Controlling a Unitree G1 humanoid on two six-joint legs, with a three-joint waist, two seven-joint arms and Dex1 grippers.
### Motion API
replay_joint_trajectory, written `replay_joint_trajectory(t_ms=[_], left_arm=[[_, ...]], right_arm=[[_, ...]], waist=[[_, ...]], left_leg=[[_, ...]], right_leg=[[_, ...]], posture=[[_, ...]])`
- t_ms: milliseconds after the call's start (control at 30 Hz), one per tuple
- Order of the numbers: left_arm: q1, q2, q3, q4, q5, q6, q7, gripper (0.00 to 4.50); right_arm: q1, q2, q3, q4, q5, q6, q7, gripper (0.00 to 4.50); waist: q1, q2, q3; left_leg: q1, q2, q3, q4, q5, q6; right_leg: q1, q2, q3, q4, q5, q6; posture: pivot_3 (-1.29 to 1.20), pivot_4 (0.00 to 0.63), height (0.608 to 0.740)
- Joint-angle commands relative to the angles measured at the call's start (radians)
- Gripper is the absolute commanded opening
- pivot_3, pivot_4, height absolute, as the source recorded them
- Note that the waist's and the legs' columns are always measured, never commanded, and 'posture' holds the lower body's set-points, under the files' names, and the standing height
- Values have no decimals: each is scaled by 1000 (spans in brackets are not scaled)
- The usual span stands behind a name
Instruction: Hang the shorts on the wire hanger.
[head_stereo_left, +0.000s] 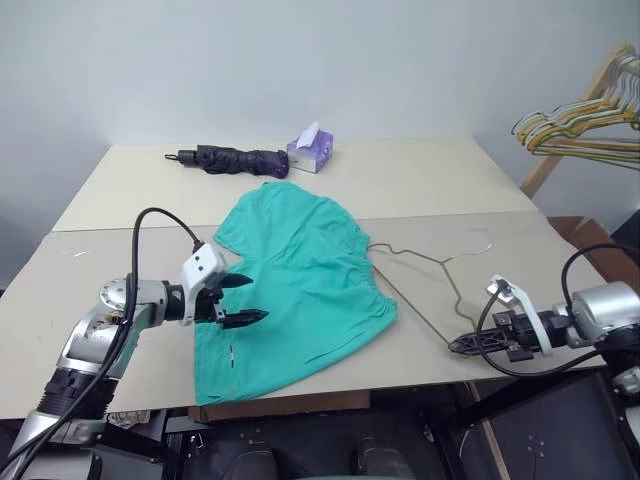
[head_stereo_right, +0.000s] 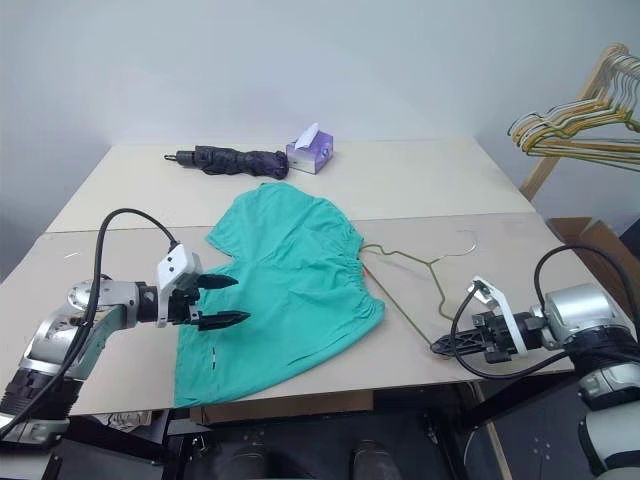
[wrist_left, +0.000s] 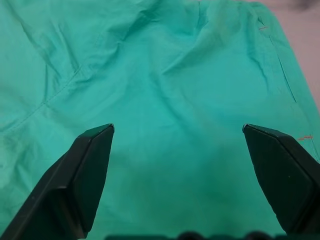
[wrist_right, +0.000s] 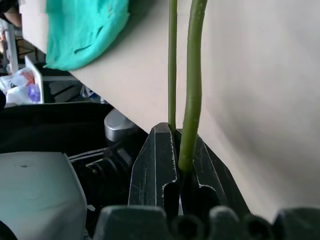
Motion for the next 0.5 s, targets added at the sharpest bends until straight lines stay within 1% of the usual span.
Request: replay_joint_trajectory(t_ms=[33,267,500], left_arm=[[-19,8,14,-12,3,-21,-3,4465],[-9,9,15,-20,12,-22,1,4465],[-10,3,6,-24,18,-21,7,4465]], right_arm=[[-27,9,-55,-35,35,-3,22,0],[3,-10,-53,-113,25,-74,69,0],[-21,-20,9,-131,-34,-114,72,0]], waist=[[1,0,0],[3,0,0],[3,0,0]], left_leg=[[0,0,0,0,0,0],[0,0,0,0,0,0],[0,0,0,0,0,0]], right_leg=[[0,0,0,0,0,0],[0,0,0,0,0,0],[0,0,0,0,0,0]], posture=[[47,0,740],[49,0,740],[47,0,740]])
